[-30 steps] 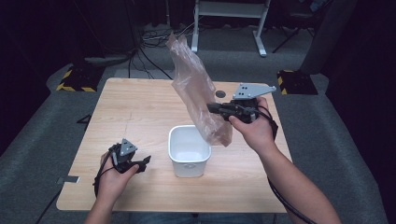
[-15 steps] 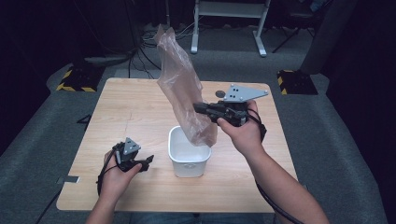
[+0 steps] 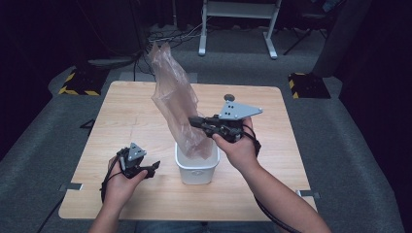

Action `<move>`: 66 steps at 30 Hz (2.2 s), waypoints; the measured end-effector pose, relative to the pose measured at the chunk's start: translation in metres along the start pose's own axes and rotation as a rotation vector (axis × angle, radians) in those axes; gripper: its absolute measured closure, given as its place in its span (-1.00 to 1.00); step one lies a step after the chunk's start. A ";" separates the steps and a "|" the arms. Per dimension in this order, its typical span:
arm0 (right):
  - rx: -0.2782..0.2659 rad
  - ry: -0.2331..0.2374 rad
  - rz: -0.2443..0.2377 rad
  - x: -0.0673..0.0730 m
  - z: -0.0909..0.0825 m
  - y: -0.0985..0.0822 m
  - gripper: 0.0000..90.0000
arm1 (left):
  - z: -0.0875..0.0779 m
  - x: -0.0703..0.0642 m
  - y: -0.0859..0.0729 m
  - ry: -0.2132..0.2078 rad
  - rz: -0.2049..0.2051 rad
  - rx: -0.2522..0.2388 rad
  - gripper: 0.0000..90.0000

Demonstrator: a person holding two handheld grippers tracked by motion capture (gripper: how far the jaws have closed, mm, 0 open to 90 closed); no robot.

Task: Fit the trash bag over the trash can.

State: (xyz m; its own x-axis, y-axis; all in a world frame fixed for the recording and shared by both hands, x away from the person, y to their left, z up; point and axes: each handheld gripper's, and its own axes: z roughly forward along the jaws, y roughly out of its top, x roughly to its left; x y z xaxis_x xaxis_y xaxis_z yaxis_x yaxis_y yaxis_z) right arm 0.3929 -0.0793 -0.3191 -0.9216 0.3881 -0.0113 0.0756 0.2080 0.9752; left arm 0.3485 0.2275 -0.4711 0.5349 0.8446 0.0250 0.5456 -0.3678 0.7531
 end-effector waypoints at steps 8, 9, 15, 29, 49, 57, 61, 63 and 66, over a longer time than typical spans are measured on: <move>0.050 0.001 0.027 -0.001 -0.004 -0.024 0.92 | 0.000 -0.002 0.001 0.002 0.014 0.002 -0.33; 0.058 0.002 0.029 0.000 -0.005 -0.027 0.91 | 0.000 -0.002 0.001 0.002 0.014 0.002 -0.33; 0.088 -0.008 0.043 0.000 -0.012 -0.040 0.87 | -0.002 -0.002 0.002 0.000 0.016 0.000 -0.33; 0.234 -0.031 0.070 0.010 -0.027 -0.067 0.10 | -0.010 -0.011 0.009 -0.013 0.037 -0.025 -0.34; 0.129 -0.124 0.104 0.003 -0.076 -0.051 -0.21 | -0.064 -0.050 0.039 -0.078 0.166 -0.113 -0.34; 0.156 -0.141 0.091 0.001 -0.038 -0.041 -0.20 | -0.077 -0.060 0.047 -0.176 0.159 -0.203 -0.32; 0.187 -0.136 0.112 0.000 -0.024 -0.044 -0.21 | -0.081 -0.064 0.052 -0.219 0.152 -0.240 -0.32; 0.191 -0.137 0.111 0.001 -0.021 -0.044 -0.22 | -0.082 -0.066 0.055 -0.231 0.157 -0.257 -0.31; 0.190 -0.137 0.112 0.001 -0.021 -0.044 -0.22 | -0.079 -0.073 0.062 -0.243 0.156 -0.289 -0.26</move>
State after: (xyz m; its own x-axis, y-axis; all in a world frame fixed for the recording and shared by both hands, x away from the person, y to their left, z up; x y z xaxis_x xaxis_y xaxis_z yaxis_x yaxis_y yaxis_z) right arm 0.3808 -0.1069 -0.3573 -0.8440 0.5339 0.0518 0.2565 0.3168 0.9131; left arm 0.2924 0.1742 -0.3743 0.7526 0.6580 0.0240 0.2600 -0.3305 0.9073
